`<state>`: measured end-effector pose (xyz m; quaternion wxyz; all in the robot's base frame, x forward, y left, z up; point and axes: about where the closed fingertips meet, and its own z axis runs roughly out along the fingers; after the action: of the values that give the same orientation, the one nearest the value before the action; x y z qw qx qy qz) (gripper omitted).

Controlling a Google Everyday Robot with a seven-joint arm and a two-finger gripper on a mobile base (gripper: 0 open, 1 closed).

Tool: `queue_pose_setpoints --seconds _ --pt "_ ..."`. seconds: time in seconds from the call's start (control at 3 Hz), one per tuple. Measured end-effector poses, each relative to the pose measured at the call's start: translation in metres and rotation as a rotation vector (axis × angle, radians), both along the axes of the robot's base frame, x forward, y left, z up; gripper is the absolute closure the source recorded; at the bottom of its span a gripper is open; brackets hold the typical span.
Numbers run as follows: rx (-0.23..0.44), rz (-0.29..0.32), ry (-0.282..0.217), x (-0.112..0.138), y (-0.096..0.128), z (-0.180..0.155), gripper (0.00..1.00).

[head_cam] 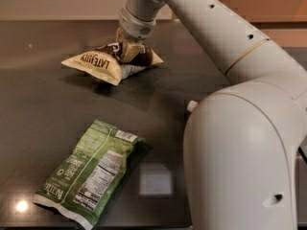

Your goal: Pick brown chip bag

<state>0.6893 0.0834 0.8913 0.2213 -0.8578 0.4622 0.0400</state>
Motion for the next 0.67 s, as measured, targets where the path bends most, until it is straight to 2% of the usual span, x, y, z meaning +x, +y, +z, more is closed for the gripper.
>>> queue_pose_setpoints --seconds 0.67 --pt "0.061 -0.032 -0.017 -0.008 -0.030 0.059 1.00"
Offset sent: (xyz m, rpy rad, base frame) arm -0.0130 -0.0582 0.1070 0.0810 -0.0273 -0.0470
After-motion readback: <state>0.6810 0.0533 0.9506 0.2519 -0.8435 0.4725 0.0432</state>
